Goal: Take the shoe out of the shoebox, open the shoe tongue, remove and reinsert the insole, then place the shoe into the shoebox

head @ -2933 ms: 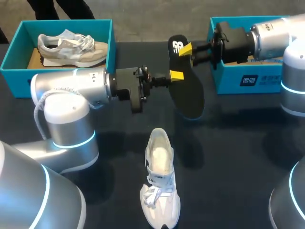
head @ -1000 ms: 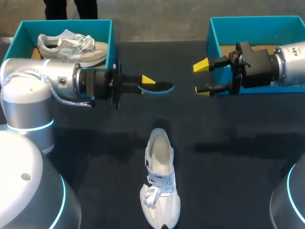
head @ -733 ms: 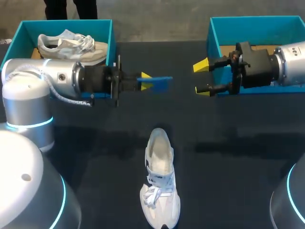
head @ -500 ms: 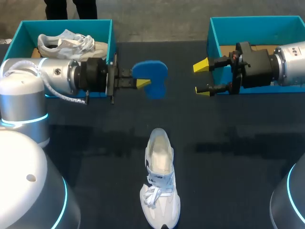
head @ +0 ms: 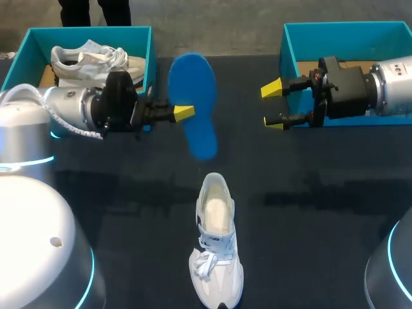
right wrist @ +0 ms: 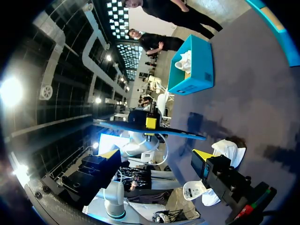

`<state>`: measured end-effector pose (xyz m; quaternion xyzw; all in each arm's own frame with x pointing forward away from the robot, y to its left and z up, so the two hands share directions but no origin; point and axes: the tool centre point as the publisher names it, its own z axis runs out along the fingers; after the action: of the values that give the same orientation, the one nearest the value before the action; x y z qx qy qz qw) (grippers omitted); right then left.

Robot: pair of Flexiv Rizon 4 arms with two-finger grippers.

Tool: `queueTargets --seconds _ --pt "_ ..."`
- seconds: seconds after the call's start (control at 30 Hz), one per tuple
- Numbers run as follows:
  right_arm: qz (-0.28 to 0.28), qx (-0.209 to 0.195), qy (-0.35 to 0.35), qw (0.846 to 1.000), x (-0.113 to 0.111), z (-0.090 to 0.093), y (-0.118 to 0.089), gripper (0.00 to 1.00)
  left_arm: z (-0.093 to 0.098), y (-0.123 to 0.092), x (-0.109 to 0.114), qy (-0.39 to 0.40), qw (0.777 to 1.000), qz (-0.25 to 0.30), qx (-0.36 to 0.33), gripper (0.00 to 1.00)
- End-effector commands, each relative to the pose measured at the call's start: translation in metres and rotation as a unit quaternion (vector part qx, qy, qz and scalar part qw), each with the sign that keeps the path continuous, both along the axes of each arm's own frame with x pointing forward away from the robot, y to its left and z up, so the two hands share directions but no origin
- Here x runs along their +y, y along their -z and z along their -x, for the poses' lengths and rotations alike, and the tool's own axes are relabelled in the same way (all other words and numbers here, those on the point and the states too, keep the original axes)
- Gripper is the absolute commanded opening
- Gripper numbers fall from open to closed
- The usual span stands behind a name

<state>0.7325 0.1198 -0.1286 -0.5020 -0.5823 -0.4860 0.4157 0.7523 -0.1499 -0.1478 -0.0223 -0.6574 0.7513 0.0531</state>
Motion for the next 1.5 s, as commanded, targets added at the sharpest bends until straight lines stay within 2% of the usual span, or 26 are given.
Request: queueTargets --seconds 0.03,0.23,0.57,0.8,1.13,1.33,1.5 --pt "0.001 0.000 0.001 1.000 0.001 0.001 0.000 1.00 -0.002 0.000 0.005 0.019 0.962 0.001 0.271 0.00" --pt "0.001 0.000 0.001 1.000 0.001 0.001 0.000 1.00 -0.007 0.003 0.004 0.035 0.939 0.015 0.342 0.00" --pt "0.001 0.000 0.001 1.000 0.001 0.001 0.000 1.00 -0.017 0.008 -0.001 0.039 0.915 0.024 0.401 0.00" --pt "0.001 0.000 0.001 1.000 0.001 0.001 0.000 1.00 -0.024 0.011 -0.003 0.039 0.881 0.028 0.471 0.00" --pt "0.001 0.000 0.001 1.000 0.001 0.001 0.000 1.00 -0.028 0.017 -0.011 0.025 0.865 0.017 0.502 0.00" --pt "0.060 -0.011 -0.007 0.998 -0.001 0.000 -0.010 1.00 -0.028 0.019 -0.012 0.023 0.858 0.016 0.513 0.00" --pt "0.112 -0.023 -0.016 0.993 -0.003 0.001 -0.018 1.00 -0.030 0.022 -0.012 0.030 0.840 0.023 0.541 0.00"
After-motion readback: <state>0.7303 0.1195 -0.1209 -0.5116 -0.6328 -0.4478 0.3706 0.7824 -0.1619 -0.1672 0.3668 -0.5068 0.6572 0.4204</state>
